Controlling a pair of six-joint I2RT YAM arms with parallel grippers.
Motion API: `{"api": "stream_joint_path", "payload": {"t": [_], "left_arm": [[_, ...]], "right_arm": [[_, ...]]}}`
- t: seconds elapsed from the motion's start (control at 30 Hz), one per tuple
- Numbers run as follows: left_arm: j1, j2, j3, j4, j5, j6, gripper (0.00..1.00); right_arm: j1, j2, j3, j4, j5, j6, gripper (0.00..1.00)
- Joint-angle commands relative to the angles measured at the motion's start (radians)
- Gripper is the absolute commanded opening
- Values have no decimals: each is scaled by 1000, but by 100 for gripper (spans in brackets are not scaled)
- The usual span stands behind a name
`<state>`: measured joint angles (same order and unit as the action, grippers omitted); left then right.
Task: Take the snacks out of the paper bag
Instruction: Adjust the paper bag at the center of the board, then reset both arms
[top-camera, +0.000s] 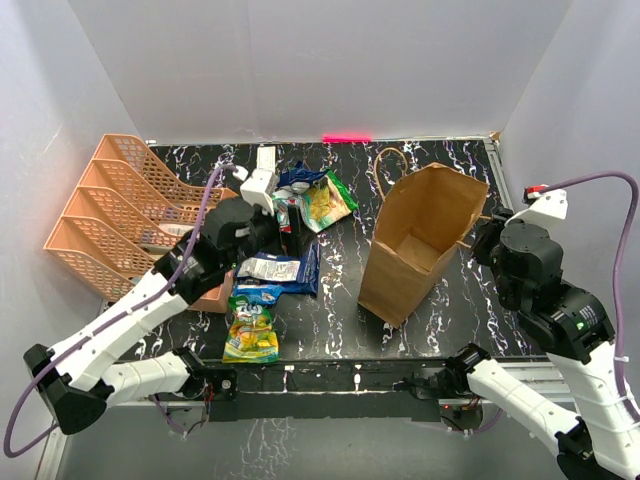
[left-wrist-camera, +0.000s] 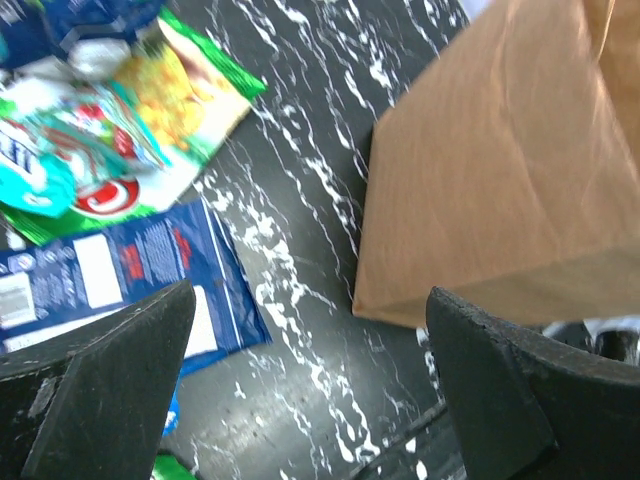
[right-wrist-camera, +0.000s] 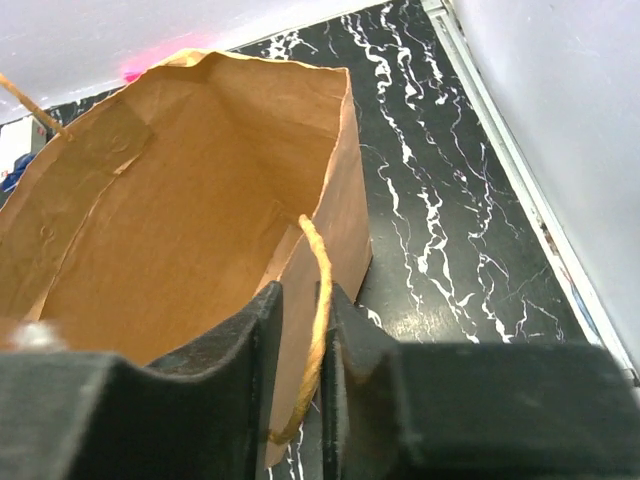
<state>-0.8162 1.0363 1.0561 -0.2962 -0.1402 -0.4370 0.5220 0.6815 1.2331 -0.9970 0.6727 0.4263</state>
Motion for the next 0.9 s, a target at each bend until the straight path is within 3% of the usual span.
{"api": "stream_joint_path", "payload": {"t": [0.0, 0.17, 0.3, 0.43, 0.67, 0.87], "left_arm": [[113, 39, 136, -23, 63, 67, 98], [234, 64, 301, -37, 115, 111, 98], [238, 71, 478, -90, 76, 201, 98], [237, 37, 623, -119, 47, 289, 98], [237, 5, 807, -206, -22, 370, 98], [238, -68, 817, -192, -100, 386, 98]], "right_arm": [[2, -4, 85, 67, -54, -4, 30], [2, -11, 161, 51, -63, -14, 58], [3, -6, 240, 71, -136, -92, 83], [2, 7, 359, 81, -217, -137, 98], [2, 54, 556, 79, -374, -240, 98], [2, 59, 590, 150, -424, -241, 98]]}}
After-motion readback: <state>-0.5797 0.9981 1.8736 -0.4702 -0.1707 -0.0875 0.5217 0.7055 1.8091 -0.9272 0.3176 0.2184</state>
